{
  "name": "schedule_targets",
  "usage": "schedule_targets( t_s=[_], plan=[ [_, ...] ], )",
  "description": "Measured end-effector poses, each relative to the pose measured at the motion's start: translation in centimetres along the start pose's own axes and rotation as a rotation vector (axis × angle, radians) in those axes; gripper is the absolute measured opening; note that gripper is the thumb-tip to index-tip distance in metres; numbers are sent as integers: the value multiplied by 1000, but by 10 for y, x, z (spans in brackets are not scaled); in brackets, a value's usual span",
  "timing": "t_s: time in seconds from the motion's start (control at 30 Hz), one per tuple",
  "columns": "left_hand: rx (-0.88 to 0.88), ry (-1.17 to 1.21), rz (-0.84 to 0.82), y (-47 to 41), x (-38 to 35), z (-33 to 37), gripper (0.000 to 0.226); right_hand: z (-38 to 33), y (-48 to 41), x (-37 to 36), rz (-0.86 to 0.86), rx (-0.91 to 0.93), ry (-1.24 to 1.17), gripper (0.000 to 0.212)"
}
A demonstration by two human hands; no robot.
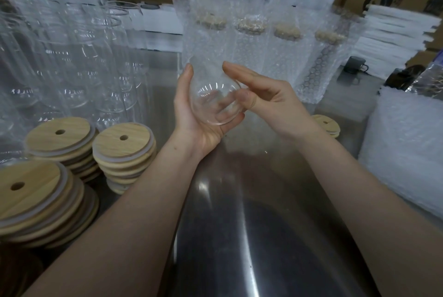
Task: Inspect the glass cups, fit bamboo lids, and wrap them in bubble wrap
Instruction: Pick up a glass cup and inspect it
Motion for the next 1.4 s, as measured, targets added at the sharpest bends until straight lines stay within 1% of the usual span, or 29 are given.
schedule_targets(
  t_s=[0.17, 0.27, 0.33, 0.6, 0.77, 0.97, 1.07, 1.13, 1.27, 1.4],
  plan=[
    [28, 46, 1, 4, -4, -1, 95, 2, -1, 2, -15, -34, -18, 52],
    [34, 111, 23, 4, -5, -1, 99, 1, 0, -1, -10, -24, 21, 64],
    [34, 129, 5, 4, -7, -1, 102, 0, 0, -3, 9, -2, 72, 71],
    [45, 103, 6, 3, -7, -3, 98, -2, 3, -13, 188, 110, 357, 79],
    [70, 88, -41, 6, -14, -5, 90, -2, 6, -15, 300, 119, 398, 82],
    [118, 65, -67, 5, -16, -10, 94, -6, 9, -13, 426, 129, 431, 90],
    [100, 76, -80, 2, -15, -10, 92, -7, 10, -11, 454, 118, 425, 87],
    [90, 32, -110, 0, -15, -10, 90, -8, 10, -12, 469, 127, 432, 82],
    [64, -86, -197, 1, -15, -8, 73, -12, 10, -12, 498, 152, 453, 69],
    [33, -133, -209, 1, -16, -9, 74, -13, 10, -11, 523, 172, 497, 57]
  ],
)
Point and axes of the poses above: each hand's wrist, its own y-axis away from the middle knuckle, its own x-axis out of the back of the hand, z = x × y, the point moved 6 cm from there along -y, towards the middle knuckle, and after that the axes turned 8 degrees about -x, right-handed, at the moved point
